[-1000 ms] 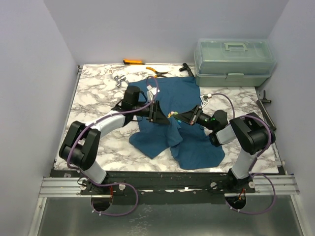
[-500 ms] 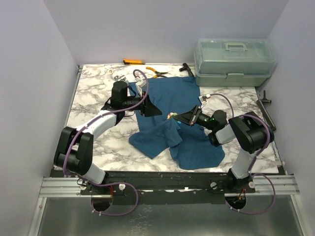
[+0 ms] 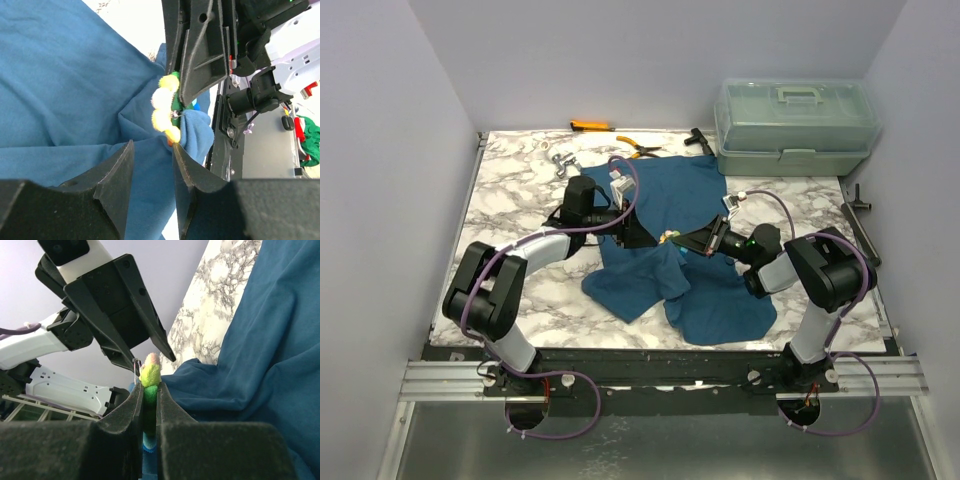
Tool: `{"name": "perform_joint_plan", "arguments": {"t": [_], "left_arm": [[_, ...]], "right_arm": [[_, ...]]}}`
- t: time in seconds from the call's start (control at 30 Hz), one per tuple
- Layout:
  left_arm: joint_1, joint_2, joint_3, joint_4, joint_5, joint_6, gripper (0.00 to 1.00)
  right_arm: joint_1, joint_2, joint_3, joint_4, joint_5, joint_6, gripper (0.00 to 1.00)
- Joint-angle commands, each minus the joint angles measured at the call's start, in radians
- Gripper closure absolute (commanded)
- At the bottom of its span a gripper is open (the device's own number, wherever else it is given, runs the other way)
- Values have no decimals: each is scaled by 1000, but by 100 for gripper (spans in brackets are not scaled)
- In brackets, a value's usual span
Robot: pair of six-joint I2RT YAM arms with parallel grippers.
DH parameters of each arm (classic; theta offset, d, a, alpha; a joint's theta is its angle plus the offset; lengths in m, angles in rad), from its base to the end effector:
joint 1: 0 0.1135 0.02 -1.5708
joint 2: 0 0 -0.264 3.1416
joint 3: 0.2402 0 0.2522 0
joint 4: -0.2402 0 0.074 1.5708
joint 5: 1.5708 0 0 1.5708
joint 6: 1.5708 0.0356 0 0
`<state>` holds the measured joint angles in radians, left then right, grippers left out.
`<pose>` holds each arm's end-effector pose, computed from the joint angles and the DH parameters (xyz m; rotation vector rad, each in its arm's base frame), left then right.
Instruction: Remove the brooch from the garment
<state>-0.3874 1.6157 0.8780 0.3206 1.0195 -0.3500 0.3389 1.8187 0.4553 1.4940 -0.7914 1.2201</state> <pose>0.3017 -0.1558 0.2193 0.7439 1.9317 -1.4706 0.2671 0.1210 0.1550 -0.0068 1.7760 1.7613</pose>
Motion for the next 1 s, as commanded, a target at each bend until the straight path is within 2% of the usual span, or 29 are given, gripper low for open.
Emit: {"name": "perform_joint_plan", "arguments": {"t": [0.0, 0.33, 0.6, 0.83, 0.97], "left_arm": [[-26, 34, -4, 49, -15, 12, 61], [-84, 59, 21, 76, -1, -34, 60], [-90, 66, 27, 153, 33, -120, 74], [-90, 79, 16, 291, 79, -250, 62], [-90, 89, 11, 328, 95, -288, 63]], "right_arm": [[0, -14, 17, 216, -32, -5, 99], [0, -5, 17, 233, -46, 2, 99], [-1, 9, 20, 263, -61, 19, 99], [0, 19, 22, 284, -65, 30, 99], [-1, 19, 20, 282, -60, 29, 99]]}}
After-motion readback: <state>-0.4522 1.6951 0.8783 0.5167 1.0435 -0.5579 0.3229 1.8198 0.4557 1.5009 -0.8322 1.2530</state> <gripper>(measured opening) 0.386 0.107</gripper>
